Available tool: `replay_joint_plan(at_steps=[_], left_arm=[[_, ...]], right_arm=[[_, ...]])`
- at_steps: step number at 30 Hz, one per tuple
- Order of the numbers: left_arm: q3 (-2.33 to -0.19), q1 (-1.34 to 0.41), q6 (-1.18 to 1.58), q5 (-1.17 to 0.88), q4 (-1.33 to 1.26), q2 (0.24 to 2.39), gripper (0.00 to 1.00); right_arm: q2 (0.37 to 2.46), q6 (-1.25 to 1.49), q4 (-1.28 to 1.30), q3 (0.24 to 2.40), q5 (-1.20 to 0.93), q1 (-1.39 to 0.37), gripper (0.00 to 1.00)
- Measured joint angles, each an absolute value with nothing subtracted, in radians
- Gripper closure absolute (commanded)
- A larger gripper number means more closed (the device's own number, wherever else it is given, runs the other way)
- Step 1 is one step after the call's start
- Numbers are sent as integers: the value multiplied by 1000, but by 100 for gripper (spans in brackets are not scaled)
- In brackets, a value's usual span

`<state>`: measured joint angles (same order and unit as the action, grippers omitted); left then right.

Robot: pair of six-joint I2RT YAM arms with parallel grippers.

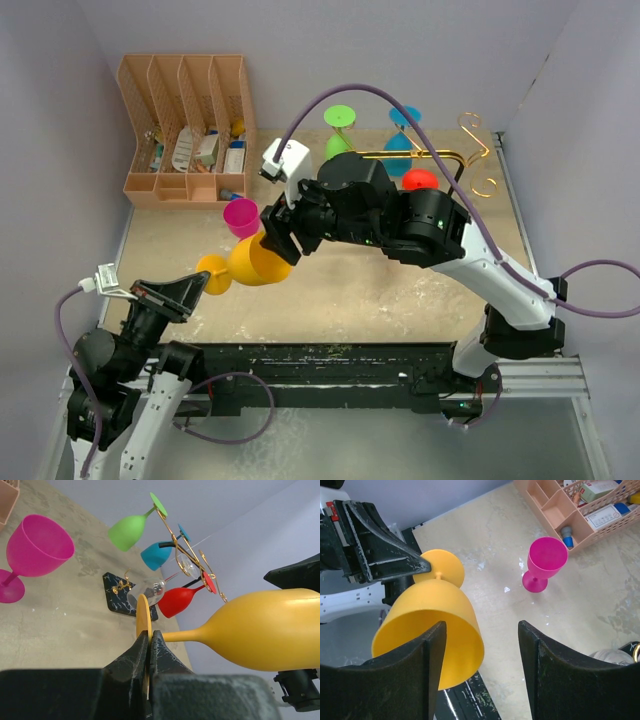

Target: Take the wine glass off the wine glass rack

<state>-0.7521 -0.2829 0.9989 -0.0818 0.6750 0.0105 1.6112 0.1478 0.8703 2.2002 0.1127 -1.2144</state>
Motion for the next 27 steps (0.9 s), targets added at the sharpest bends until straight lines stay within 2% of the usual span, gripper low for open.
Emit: replay_joint_plan(at_steps=[2,6,10,12,14,17,18,20,21,22,24,27], left_arm=[[-756,-283,999,-81,674,10,100],[-756,-283,1001,-82,667,10,100],[-756,-283,1002,-81,653,10,100],[-756,-283,1002,-81,650,10,100],[-756,-283,1002,-81,648,10,100],[-756,-282,1002,-65,658,10,100],[-756,-282,1002,-58,664,10,90],[-756,-283,1003,-45,669,11,50],[-756,-282,999,-37,670,12,37],[-761,-283,1005,-26,678,15,29],[-778,-283,1002,1,693,27,21],[-820,-283,979,57,728,56,19]], right_arm=[[1608,144,873,2200,112,-1210,46],[1601,131,874,2195,99,-1201,71],[1604,119,880,2189,58,-1191,79],[1608,113,880,2190,44,-1188,86],[1619,105,881,2194,26,-1184,98],[1647,91,886,2210,2,-1174,100],[1652,88,886,2214,-4,-1169,100],[1666,86,890,2228,-22,-1155,100],[1673,87,892,2237,-28,-1147,100],[1682,89,894,2249,-31,-1137,100],[1703,88,893,2282,-37,-1108,100],[1739,94,888,2335,-36,-1036,100]])
